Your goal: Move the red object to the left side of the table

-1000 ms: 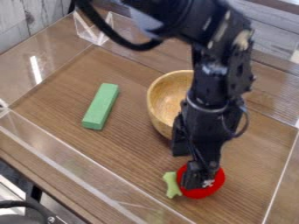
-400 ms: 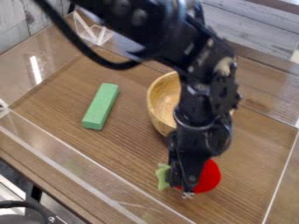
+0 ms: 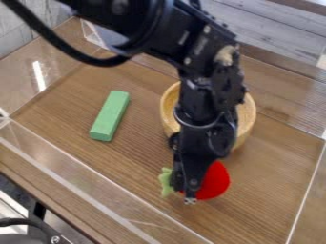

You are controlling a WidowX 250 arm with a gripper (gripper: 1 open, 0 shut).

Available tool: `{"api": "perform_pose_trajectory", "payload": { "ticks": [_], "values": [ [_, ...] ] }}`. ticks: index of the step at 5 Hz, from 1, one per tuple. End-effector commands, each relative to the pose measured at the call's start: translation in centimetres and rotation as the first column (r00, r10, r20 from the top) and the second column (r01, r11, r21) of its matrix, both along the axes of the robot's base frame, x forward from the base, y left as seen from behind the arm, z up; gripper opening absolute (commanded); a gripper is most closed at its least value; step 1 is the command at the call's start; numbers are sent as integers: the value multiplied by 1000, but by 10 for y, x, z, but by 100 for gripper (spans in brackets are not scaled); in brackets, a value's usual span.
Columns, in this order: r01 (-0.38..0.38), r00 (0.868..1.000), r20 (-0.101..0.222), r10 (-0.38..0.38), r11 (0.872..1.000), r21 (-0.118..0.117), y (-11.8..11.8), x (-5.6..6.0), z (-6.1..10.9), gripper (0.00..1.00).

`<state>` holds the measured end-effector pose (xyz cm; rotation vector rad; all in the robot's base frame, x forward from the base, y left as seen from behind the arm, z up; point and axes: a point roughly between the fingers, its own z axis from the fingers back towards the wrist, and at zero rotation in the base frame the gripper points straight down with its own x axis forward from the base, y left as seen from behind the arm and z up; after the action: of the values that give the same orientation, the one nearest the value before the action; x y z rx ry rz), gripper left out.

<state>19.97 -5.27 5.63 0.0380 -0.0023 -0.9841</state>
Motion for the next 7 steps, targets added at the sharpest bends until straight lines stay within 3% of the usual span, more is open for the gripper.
{"api": "perform_pose_trajectory", "payload": {
  "ticks": [1,2,4,7],
  "values": [
    [38,998,41,-38,999,-11,-13,7,5,0],
    [70,996,48,-69,998,-11,-25,9,6,0],
    [154,987,59,-151,987,-41,-25,6,-4,0],
    [270,962,64,-266,961,-64,-43,6,9,0]
  ]
}}
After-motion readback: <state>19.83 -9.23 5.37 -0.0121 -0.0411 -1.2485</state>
